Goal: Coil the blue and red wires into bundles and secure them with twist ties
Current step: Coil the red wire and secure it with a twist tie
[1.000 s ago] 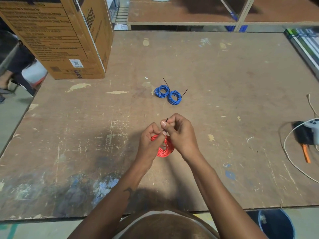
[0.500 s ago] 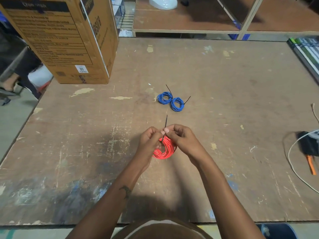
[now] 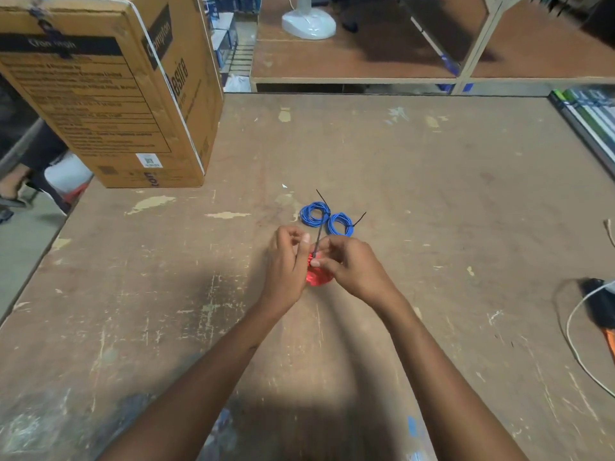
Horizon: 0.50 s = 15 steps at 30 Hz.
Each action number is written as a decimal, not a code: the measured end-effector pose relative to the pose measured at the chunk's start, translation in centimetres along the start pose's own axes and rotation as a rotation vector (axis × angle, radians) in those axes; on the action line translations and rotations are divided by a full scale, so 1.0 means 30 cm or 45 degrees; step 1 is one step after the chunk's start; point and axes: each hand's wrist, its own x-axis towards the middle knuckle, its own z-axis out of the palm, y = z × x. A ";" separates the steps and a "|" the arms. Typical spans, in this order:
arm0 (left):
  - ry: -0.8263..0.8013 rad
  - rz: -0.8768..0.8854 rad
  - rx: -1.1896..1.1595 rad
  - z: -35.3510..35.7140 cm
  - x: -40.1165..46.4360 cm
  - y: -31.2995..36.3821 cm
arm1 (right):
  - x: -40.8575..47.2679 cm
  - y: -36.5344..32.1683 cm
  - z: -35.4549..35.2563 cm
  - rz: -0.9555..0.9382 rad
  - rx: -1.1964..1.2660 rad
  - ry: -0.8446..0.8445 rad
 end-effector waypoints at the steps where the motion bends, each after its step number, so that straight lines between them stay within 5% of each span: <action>1: 0.060 -0.115 0.054 0.017 0.029 -0.023 | 0.033 0.018 0.021 -0.111 -0.146 0.054; 3: 0.042 -0.449 0.113 0.035 0.085 -0.064 | 0.092 0.067 0.063 -0.340 -0.514 0.115; 7: -0.264 -0.958 -0.506 0.056 0.164 -0.144 | 0.181 0.177 0.141 -0.541 -1.016 0.076; 15: -0.277 -0.525 0.063 0.086 0.236 -0.327 | 0.242 0.396 0.216 -0.356 -0.872 0.008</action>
